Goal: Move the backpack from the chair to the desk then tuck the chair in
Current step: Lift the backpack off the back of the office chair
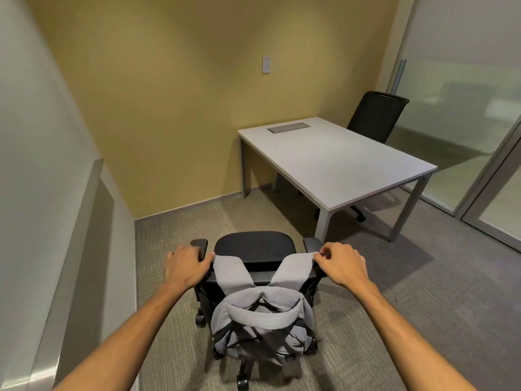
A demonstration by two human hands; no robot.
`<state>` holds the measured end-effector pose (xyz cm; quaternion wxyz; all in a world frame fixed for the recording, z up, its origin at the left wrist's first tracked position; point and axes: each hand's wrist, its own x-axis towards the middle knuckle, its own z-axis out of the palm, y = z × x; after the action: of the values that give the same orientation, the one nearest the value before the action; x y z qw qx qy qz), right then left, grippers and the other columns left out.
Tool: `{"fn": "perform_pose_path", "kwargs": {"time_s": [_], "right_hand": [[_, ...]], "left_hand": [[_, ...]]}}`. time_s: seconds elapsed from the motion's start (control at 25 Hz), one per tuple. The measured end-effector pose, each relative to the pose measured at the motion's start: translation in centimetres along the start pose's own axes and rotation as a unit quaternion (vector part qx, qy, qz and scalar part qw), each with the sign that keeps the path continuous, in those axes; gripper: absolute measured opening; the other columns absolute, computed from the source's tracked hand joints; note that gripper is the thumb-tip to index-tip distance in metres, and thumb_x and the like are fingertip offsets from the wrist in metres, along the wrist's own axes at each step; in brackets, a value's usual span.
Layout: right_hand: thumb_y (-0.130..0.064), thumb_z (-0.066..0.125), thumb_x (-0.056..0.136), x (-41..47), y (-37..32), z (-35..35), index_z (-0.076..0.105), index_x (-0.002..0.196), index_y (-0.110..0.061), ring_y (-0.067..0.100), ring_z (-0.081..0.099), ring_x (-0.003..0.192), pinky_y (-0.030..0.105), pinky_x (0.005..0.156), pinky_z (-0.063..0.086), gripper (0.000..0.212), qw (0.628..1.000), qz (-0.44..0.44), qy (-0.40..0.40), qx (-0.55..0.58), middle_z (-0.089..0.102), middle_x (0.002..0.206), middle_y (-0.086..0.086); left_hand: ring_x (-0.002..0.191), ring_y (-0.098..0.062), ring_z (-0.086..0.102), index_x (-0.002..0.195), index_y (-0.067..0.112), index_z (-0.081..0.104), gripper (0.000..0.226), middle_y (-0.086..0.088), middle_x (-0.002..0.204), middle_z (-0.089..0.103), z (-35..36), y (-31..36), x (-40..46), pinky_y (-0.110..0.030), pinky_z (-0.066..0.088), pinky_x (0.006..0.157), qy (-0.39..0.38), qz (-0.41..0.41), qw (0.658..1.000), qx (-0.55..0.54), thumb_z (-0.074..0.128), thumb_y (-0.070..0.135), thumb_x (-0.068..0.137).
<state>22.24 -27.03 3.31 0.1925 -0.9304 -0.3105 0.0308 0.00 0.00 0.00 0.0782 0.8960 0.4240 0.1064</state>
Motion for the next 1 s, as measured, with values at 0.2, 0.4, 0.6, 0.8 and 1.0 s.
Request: {"fn": "perform_pose_path", "kwargs": {"time_s": [0.2, 0.4, 0.6, 0.8, 1.0], "right_hand": [[-0.044, 0.055, 0.086, 0.4, -0.5, 1.2, 0.07, 0.077, -0.018, 0.023, 0.062, 0.071, 0.033, 0.067, 0.049, 0.031, 0.999, 0.036, -0.018, -0.001, 0.068, 0.076, 0.002], [-0.046, 0.059, 0.084, 1.5, -1.1, 2.0, 0.066, 0.079, -0.011, 0.026, 0.061, 0.073, 0.031, 0.064, 0.043, 0.037, 0.998, 0.065, -0.018, -0.007, 0.067, 0.081, 0.007], [-0.057, 0.066, 0.081, 3.0, -2.1, 2.3, 0.061, 0.092, -0.011, 0.03, 0.065, 0.091, 0.033, 0.068, 0.043, 0.047, 0.993, 0.11, -0.043, 0.02, 0.064, 0.091, 0.007], [-0.06, 0.077, 0.071, 3.9, -1.3, 2.6, 0.062, 0.086, -0.012, 0.026, 0.065, 0.083, 0.033, 0.068, 0.046, 0.052, 0.983, 0.16, -0.069, 0.065, 0.069, 0.089, 0.005], [-0.048, 0.076, 0.076, 3.6, -1.1, 3.0, 0.06, 0.063, -0.018, 0.027, 0.065, 0.079, 0.032, 0.067, 0.045, 0.036, 0.98, 0.172, -0.038, 0.088, 0.068, 0.075, 0.003]], "left_hand": [[0.089, -0.024, 0.061, 0.072, 0.012, 0.067, 0.049, -0.006, 0.087, 0.068, 0.8, 0.8, 0.3, -0.044, 0.039, 0.09, 0.017, -0.023, 1.0, 0.012, 0.049, 0.055, 0.088], [0.118, -0.029, 0.052, 0.088, 0.01, 0.071, 0.05, -0.009, 0.113, 0.069, 0.6, 2.1, 2.0, -0.046, 0.032, 0.1, -0.064, -0.113, 0.992, -0.005, 0.056, 0.057, 0.083], [0.14, -0.032, 0.033, 0.123, 0.016, 0.061, 0.057, -0.012, 0.142, 0.053, 0.6, 3.8, 4.0, -0.047, 0.016, 0.111, -0.182, -0.201, 0.962, -0.009, 0.062, 0.055, 0.081], [0.133, -0.031, 0.044, 0.119, 0.013, 0.062, 0.043, -0.011, 0.141, 0.055, 1.8, 3.6, 5.5, -0.049, 0.015, 0.111, -0.246, -0.222, 0.943, -0.006, 0.057, 0.043, 0.088], [0.116, -0.031, 0.057, 0.105, 0.008, 0.061, 0.03, -0.011, 0.119, 0.065, 1.5, 2.9, 5.0, -0.047, 0.025, 0.107, -0.18, -0.217, 0.957, -0.066, 0.054, 0.032, 0.089]]}}
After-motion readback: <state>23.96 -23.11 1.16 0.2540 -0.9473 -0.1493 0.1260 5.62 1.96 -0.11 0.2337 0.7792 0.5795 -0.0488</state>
